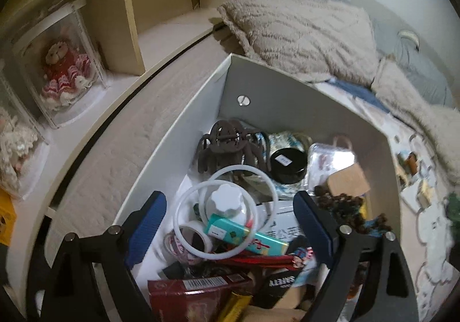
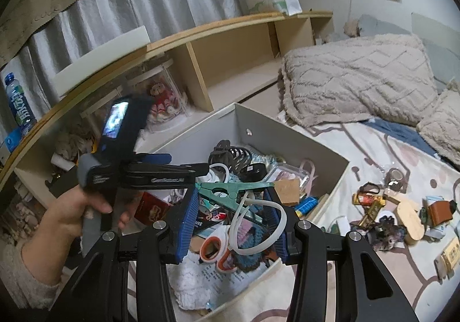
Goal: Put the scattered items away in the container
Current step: 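Lower the ring and clothespin into the box and open both grippers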
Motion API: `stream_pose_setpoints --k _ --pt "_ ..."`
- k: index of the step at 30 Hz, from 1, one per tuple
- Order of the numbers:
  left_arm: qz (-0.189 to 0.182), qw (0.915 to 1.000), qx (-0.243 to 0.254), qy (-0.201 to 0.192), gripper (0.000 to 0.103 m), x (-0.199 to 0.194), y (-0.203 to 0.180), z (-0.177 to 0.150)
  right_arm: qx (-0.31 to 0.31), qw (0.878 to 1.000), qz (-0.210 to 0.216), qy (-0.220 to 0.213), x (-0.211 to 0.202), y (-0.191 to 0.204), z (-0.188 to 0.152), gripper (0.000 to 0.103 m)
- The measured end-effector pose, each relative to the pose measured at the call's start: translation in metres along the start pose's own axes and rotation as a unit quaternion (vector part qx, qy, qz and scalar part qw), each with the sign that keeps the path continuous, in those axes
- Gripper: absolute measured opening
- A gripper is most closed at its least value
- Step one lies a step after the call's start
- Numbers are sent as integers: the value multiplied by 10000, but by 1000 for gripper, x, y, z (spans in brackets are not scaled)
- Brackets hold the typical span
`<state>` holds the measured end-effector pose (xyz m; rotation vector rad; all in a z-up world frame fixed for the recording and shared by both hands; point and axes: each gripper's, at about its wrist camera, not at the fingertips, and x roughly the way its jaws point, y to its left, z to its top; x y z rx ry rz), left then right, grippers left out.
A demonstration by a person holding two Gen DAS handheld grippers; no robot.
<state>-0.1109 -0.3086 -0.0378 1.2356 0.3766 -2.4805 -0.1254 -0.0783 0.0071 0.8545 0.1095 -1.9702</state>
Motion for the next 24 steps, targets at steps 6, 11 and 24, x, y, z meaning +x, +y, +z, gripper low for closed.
stream_pose_setpoints --k 6,11,24 --pt "-236 9984 -350 -367 90 -25 12 -7 121 9995 -10 280 31 0 9 47" --pt "-490 9942 -666 -689 90 -50 27 -18 61 9983 -108 574 63 7 12 47" --pt "-413 9913 -519 -1139 90 -85 33 -34 301 9927 -11 1169 124 19 11 47"
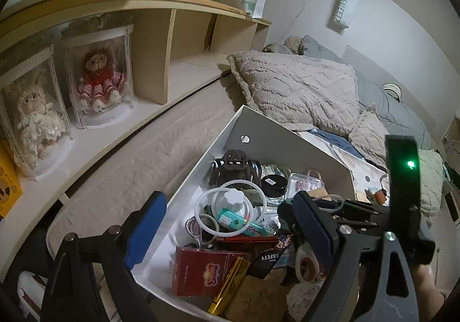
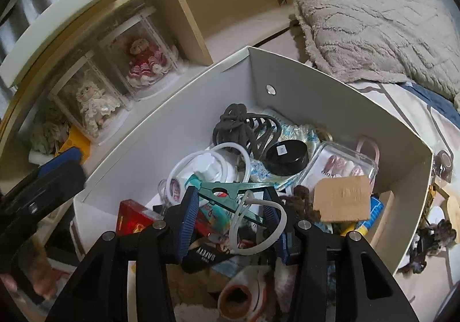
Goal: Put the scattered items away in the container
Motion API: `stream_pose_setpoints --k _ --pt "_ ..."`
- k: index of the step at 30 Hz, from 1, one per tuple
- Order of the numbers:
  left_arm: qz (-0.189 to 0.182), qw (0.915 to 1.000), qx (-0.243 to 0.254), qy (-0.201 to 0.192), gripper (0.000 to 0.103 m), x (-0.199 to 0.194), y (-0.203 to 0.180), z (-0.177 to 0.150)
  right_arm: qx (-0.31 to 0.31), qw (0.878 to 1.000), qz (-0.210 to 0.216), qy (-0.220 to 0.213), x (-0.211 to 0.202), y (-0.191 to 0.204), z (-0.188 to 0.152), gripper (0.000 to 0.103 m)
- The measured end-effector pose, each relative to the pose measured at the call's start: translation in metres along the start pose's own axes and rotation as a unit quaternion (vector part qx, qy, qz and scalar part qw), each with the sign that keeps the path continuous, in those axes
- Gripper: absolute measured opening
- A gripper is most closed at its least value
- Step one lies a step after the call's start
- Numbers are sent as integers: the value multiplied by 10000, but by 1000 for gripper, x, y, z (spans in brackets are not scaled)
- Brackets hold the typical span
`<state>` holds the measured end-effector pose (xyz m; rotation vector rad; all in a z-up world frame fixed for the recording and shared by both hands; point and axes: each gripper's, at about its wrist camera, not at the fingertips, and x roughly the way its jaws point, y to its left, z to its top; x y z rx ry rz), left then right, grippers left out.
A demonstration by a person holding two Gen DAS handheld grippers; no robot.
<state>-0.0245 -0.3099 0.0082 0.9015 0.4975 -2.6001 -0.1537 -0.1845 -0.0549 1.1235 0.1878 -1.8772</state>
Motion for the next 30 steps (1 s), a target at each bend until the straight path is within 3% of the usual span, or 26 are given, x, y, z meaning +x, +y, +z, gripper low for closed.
stream_pose_setpoints --k 1,3,5,6,15,18,24,30 --pt "0 10000 21 -14 90 -1 -1 0 59 10000 52 16 1 -3 1 47" --pt "-29 10000 46 -16 90 -2 -1 -1 230 9994 263 60 2 -9 1 56" --pt "-20 10000 62 -15 90 -3 -2 -2 353 9987 355 7 1 -12 0 85" --pt "-10 10000 70 -17 90 -3 -2 -3 337 9987 370 -90 -1 -12 -1 87" --pt "186 9995 225 -140 97 -12 -12 -7 2 9978 54 -666 -30 -4 -8 88" --pt "224 9992 261 -194 98 -18 -16 -7 -108 9959 -129 -891 -44 -2 -13 102" --pt "179 9991 214 -321 103 -30 -25 -11 -222 9880 -430 -1464 -81 -2 -24 103" --pt "248 9972 486 -503 103 -48 -46 -15 -194 9863 -369 -1595 -108 -9 -38 103"
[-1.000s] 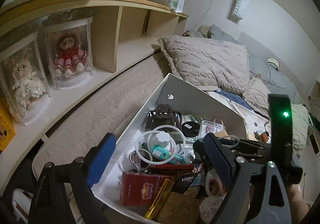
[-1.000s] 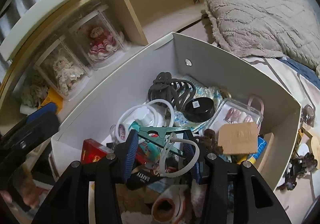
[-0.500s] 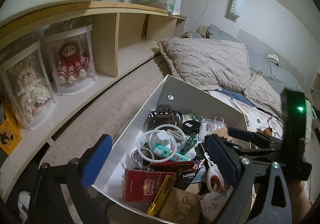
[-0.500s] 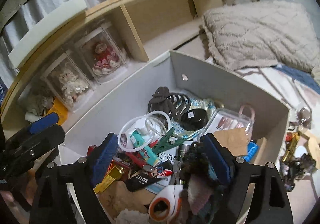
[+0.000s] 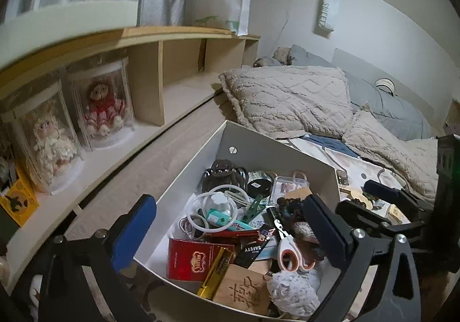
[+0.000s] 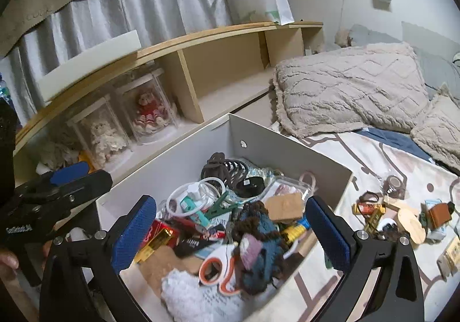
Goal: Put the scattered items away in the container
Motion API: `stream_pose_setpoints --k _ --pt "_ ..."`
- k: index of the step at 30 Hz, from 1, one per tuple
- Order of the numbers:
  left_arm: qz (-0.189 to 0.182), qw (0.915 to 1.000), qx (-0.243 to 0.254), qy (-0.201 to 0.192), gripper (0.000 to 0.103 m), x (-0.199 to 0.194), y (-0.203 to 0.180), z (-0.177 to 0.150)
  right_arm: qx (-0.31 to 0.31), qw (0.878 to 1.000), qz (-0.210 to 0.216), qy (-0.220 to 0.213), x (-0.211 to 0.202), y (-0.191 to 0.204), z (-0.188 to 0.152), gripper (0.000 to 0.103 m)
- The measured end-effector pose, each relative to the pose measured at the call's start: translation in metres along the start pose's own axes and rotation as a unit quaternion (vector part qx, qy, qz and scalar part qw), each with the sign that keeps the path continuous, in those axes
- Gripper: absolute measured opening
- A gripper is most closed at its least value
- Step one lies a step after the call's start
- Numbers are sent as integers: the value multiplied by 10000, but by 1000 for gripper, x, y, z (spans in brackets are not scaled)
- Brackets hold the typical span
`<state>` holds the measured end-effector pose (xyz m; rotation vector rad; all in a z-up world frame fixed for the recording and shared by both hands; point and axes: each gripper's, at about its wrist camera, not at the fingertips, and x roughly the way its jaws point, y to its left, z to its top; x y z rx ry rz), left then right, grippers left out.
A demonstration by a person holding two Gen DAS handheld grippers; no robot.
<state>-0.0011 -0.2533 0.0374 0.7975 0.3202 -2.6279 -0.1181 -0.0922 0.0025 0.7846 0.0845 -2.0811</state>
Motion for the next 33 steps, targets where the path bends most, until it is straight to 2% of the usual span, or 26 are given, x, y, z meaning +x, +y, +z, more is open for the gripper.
stream_pose_setpoints --k 8,22,33 --pt "333 9980 294 -442 103 -31 -25 -5 62 9997 -84 -217 -39 -9 -10 103" --pt "293 9960 463 -708 103 -77 -59 -38 -173 9961 -591 -632 -121 -19 -44 103" --pt "239 9944 680 -778 103 -104 -81 -67 -200 9939 -836 -690 -156 -23 -73 103"
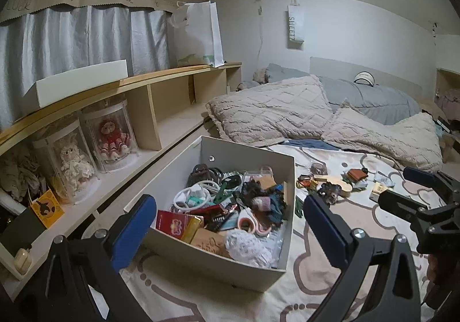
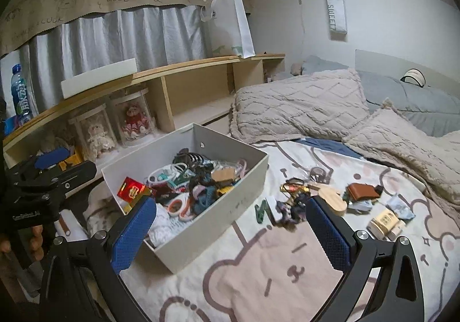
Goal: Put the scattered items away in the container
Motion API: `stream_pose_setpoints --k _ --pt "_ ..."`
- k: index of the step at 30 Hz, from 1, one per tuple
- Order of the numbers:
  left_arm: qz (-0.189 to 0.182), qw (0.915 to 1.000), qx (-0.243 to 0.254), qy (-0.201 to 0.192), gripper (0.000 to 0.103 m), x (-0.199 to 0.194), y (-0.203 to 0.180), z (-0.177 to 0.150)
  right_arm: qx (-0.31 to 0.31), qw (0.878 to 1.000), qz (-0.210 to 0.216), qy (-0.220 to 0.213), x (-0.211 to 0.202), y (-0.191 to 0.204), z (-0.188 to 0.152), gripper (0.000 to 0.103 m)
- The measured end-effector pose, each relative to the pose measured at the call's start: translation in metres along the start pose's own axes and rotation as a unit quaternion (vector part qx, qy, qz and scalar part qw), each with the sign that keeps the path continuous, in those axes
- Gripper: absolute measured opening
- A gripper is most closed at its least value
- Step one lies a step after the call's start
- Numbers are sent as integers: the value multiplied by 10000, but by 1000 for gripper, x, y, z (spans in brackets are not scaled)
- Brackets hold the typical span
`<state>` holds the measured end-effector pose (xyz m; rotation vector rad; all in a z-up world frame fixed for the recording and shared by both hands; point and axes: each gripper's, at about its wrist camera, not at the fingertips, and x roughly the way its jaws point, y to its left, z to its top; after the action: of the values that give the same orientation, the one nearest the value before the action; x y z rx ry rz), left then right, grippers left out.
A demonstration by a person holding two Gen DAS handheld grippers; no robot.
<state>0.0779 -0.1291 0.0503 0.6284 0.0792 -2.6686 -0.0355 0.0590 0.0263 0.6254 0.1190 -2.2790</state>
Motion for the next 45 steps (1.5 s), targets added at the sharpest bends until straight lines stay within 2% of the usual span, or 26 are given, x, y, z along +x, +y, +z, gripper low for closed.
stream_pose_setpoints --k 8,20,45 --pt "-79 9998 -141 68 103 -16 7 -18 127 9997 -210 12 -17 -9 -18 103" --pt "-121 9995 -34 275 103 -20 2 -43 170 9986 -510 21 -38 -14 -38 103" --pt "-134 9997 -69 179 103 -35 -7 -40 188 9986 -493 -19 -53 -11 -45 103"
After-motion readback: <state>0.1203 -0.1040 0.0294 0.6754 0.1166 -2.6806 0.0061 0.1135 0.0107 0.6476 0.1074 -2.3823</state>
